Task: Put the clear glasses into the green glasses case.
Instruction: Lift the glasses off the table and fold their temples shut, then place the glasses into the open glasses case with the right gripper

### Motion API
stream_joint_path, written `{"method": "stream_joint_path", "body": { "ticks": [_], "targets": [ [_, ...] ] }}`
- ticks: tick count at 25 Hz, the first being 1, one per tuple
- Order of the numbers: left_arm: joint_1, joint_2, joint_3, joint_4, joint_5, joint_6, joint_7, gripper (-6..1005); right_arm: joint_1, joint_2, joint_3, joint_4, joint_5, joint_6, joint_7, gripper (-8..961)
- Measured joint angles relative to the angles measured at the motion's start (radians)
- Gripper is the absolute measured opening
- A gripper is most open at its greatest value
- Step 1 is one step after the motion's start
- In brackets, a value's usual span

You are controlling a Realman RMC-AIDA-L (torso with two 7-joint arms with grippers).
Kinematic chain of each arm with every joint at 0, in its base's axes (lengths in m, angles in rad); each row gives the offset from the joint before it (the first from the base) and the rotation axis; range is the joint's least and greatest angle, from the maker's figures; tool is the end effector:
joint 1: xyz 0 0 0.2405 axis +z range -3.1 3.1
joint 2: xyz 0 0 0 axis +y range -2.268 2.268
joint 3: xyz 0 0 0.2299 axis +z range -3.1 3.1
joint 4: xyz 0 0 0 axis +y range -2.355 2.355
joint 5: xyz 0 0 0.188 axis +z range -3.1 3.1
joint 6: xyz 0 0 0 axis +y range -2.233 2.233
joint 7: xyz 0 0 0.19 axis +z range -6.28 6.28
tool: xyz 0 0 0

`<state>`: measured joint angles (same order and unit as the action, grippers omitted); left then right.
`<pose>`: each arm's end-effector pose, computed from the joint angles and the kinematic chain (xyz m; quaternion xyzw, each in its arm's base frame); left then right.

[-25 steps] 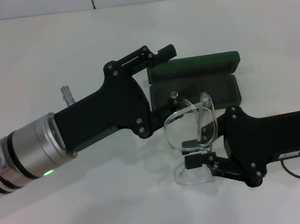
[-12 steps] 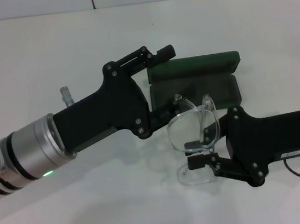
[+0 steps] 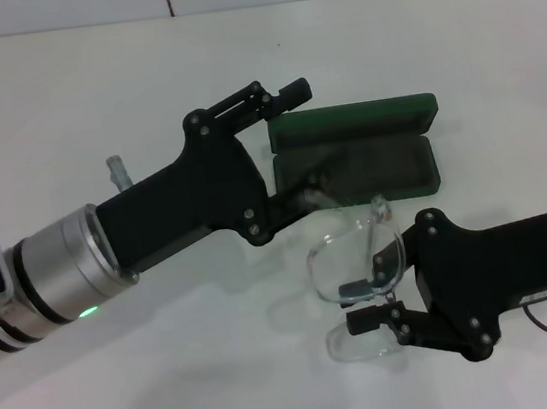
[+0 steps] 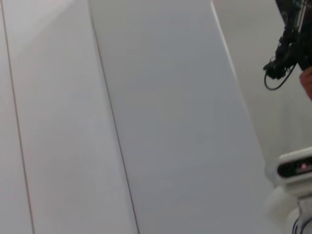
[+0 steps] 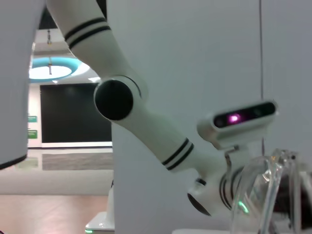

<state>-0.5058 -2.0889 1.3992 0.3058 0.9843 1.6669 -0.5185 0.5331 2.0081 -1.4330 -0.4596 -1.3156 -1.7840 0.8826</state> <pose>-0.1327 0.2742 -0.0504 -0.8662 0.0636 -0.4586 0.1883 0.1403 0.2352 -0.0520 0.9225 0.0450 -0.3808 0.0438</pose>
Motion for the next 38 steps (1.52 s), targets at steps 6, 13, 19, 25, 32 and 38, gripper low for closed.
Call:
{"method": "stream_joint_path", "body": {
  "ticks": [6,13,19,25,32,38],
  "targets": [
    [0.001,-0.002,0.008,0.0,0.006,-0.024,0.0,618,-0.003,0.003,0.001,-0.024,0.001,-0.01,-0.002,192],
    [0.005,0.0,0.013,0.007,0.019,-0.016,-0.002,618,-0.005,0.005,0.0,-0.03,0.001,0.021,0.004,196],
    [0.003,-0.003,-0.041,-0.001,-0.002,-0.054,0.003,618,-0.007,-0.01,0.006,-0.05,0.002,0.03,0.005,200],
    [0.012,-0.002,-0.123,-0.047,-0.11,-0.165,0.013,619,-0.064,-0.042,0.036,-0.166,-0.003,0.04,0.016,203],
    [0.093,-0.001,-0.226,-0.059,-0.193,-0.235,0.047,618,-0.205,-0.006,0.1,-0.613,-0.296,0.34,0.266,207],
    [0.135,-0.002,-0.232,-0.064,-0.201,-0.213,0.045,618,-0.206,0.009,-0.051,-0.988,-0.659,0.504,0.705,210]
  ]
}}
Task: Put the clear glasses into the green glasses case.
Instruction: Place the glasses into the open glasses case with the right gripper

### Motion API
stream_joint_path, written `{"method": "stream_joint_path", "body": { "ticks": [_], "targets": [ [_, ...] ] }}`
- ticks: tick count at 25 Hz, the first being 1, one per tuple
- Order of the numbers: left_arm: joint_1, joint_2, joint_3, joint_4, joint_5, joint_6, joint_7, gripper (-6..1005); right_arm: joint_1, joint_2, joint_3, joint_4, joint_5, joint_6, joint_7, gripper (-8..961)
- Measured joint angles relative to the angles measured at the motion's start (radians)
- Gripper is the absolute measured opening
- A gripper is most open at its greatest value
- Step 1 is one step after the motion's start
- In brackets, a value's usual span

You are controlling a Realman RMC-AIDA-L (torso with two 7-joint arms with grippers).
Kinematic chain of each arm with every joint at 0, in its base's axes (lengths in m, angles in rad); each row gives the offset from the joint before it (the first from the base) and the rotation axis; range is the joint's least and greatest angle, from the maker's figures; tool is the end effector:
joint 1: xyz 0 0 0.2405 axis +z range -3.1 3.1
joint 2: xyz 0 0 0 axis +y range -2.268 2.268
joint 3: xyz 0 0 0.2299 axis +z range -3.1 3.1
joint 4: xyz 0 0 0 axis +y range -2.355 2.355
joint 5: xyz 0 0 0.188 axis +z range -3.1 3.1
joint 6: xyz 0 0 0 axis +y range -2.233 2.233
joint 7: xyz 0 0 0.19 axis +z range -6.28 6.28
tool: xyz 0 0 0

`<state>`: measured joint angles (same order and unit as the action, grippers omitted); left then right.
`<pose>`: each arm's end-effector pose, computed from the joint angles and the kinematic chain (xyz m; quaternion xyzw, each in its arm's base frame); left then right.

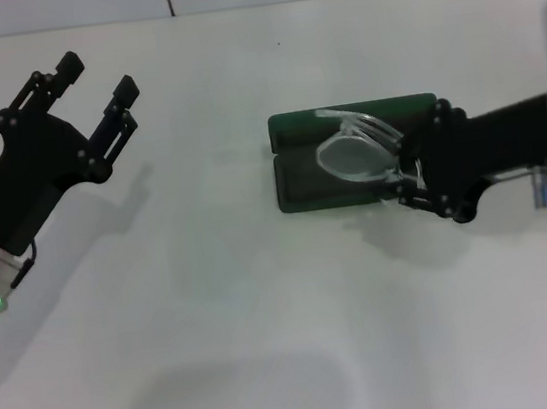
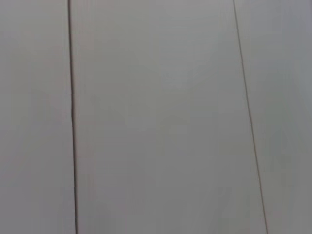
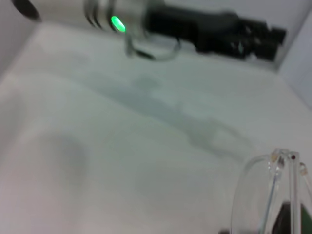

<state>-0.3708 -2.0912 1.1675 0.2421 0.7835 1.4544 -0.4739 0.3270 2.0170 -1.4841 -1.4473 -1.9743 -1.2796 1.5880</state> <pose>-0.2219 0.3201 -0.0042 -0.7963 -0.1029 -0.4029 0.4392 0.1437 0.3080 -0.0345 -0.9843 -0.0761 0.0399 0.1539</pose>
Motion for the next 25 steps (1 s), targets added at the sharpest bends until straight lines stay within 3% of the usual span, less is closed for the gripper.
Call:
{"method": "stream_joint_path", "body": {
  "ticks": [4,9,17,25],
  "targets": [
    [-0.003,-0.002,0.004,-0.015,0.0,0.001,-0.002,618,0.072,0.005,-0.102,-0.095,-0.26,0.014,0.246,212],
    [-0.013,-0.004,0.008,-0.026,0.004,0.005,-0.016,618,0.175,0.007,-0.215,-0.084,-0.465,0.066,0.388,215],
    [-0.032,-0.007,0.022,-0.039,0.005,0.005,-0.033,619,0.303,0.011,-0.324,0.008,-0.65,0.092,0.505,220],
    [-0.037,-0.007,0.022,-0.041,0.007,0.001,-0.038,619,0.331,0.011,-0.428,0.071,-0.702,0.17,0.547,224]
  ]
}}
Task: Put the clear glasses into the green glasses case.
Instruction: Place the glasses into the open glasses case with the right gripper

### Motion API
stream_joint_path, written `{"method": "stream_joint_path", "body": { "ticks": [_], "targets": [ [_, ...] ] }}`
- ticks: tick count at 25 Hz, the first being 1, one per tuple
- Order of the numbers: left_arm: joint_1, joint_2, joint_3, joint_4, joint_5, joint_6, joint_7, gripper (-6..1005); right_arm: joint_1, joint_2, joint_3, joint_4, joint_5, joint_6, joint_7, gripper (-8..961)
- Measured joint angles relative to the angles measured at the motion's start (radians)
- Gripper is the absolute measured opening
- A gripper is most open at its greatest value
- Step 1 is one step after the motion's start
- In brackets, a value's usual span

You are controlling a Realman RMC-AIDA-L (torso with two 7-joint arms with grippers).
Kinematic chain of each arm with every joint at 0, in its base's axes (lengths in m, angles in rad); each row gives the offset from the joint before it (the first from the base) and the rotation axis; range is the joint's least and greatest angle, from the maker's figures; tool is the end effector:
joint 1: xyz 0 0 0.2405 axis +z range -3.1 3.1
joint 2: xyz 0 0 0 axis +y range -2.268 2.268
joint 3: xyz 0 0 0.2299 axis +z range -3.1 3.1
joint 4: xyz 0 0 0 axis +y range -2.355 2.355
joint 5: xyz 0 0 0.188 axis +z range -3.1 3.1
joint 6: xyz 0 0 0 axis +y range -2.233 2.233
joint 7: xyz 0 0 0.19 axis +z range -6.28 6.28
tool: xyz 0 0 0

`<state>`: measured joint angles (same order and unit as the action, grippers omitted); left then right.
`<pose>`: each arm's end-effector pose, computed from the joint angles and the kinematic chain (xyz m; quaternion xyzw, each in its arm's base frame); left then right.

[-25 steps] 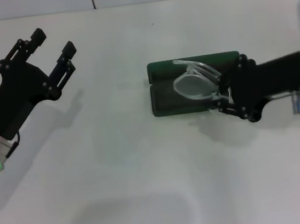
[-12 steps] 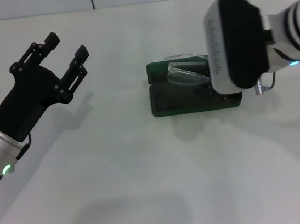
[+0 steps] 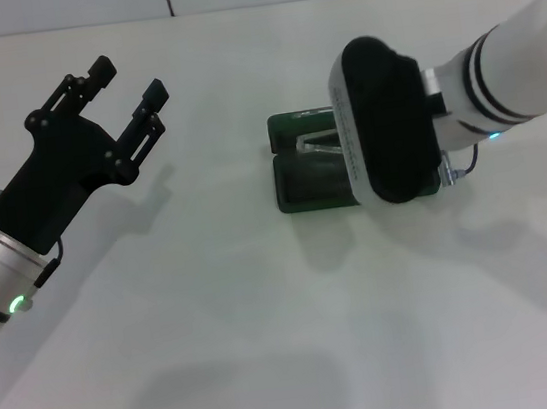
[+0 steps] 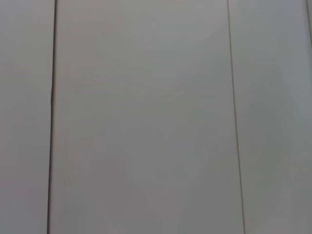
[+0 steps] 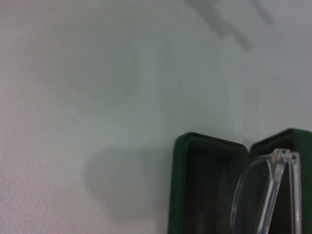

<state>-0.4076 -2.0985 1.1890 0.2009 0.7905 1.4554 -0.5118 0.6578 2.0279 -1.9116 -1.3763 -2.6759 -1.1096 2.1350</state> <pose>-0.2135 0.3204 -0.0177 -0.8048 -0.1214 -0.4137 0.4080 0.1321 0.3533 -0.0861 -0.9360 -0.1684 -0.2353 0.2002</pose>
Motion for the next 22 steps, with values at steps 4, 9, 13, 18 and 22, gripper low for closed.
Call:
{"method": "stream_joint_path", "body": {
  "ticks": [4,9,13,18,22],
  "targets": [
    [-0.001,0.001,0.0,0.0,0.0,-0.002,0.001,619,0.002,0.0,-0.039,0.011,-0.019,0.044,0.01,226],
    [-0.007,0.002,0.0,0.0,0.001,-0.005,0.003,619,0.001,0.0,-0.069,0.016,-0.037,0.063,0.011,229],
    [-0.01,0.003,0.0,0.0,0.001,-0.006,0.003,619,-0.009,0.0,-0.082,0.017,-0.046,0.085,0.012,231],
    [-0.011,0.005,0.0,0.0,0.001,-0.006,0.0,618,-0.018,0.0,-0.104,0.0,-0.051,0.089,0.012,234],
    [-0.01,0.005,0.0,0.0,0.001,-0.008,-0.001,618,-0.033,0.0,-0.108,-0.032,-0.05,0.074,0.012,259]
  ]
}}
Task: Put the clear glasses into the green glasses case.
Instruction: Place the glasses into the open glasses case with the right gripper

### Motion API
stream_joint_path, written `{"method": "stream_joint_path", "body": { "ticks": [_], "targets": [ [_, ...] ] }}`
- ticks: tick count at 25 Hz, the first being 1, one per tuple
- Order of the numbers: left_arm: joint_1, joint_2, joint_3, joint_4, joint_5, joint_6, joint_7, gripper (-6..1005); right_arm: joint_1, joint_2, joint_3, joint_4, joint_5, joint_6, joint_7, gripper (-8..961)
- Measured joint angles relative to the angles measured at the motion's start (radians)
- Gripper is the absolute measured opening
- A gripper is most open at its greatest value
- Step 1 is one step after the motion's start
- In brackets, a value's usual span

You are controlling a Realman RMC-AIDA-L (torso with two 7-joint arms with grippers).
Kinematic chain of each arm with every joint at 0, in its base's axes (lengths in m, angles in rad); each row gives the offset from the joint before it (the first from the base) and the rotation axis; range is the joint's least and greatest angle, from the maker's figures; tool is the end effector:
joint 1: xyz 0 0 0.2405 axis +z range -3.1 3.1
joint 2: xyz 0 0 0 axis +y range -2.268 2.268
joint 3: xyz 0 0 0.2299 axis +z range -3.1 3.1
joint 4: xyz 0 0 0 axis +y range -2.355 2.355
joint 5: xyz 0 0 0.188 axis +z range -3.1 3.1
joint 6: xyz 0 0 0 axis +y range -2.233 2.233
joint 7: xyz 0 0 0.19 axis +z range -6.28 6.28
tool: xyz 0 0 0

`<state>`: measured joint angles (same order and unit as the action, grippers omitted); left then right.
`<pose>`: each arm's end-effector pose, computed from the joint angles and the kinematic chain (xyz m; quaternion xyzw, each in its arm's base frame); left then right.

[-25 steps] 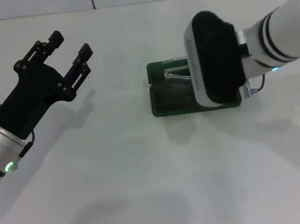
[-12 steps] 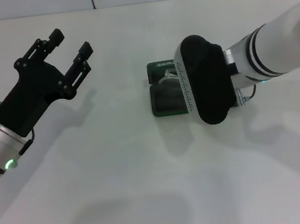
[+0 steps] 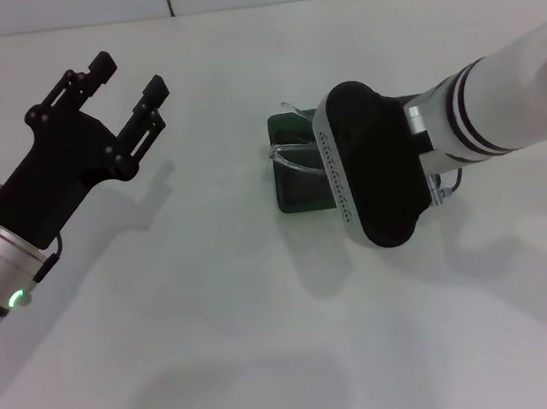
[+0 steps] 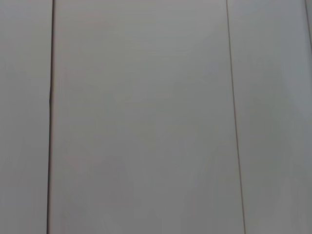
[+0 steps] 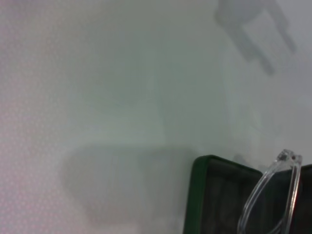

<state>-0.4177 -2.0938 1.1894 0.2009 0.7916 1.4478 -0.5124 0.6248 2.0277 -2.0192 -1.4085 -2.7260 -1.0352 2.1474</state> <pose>-0.2124 0.3236 -0.0170 -0.8069 -0.1183 -0.4111 0.4074 0.1283 0.3429 -0.0997 -0.9254 -0.2162 -0.2340 0.2053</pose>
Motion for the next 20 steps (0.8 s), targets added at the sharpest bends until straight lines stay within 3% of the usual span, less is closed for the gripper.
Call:
{"method": "stream_joint_path", "body": {
  "ticks": [3,14,20],
  "targets": [
    [0.001,0.0,0.001,0.0,0.0,0.0,0.0,618,-0.003,0.0,-0.003,-0.019,-0.002,-0.033,0.0,295],
    [0.005,0.0,0.001,0.0,0.0,0.001,0.0,619,-0.031,0.0,0.011,-0.075,-0.004,-0.067,0.008,297],
    [0.001,0.0,0.001,0.0,0.001,0.002,0.0,618,-0.046,0.0,0.053,-0.144,0.002,-0.154,0.006,297]
  ]
}}
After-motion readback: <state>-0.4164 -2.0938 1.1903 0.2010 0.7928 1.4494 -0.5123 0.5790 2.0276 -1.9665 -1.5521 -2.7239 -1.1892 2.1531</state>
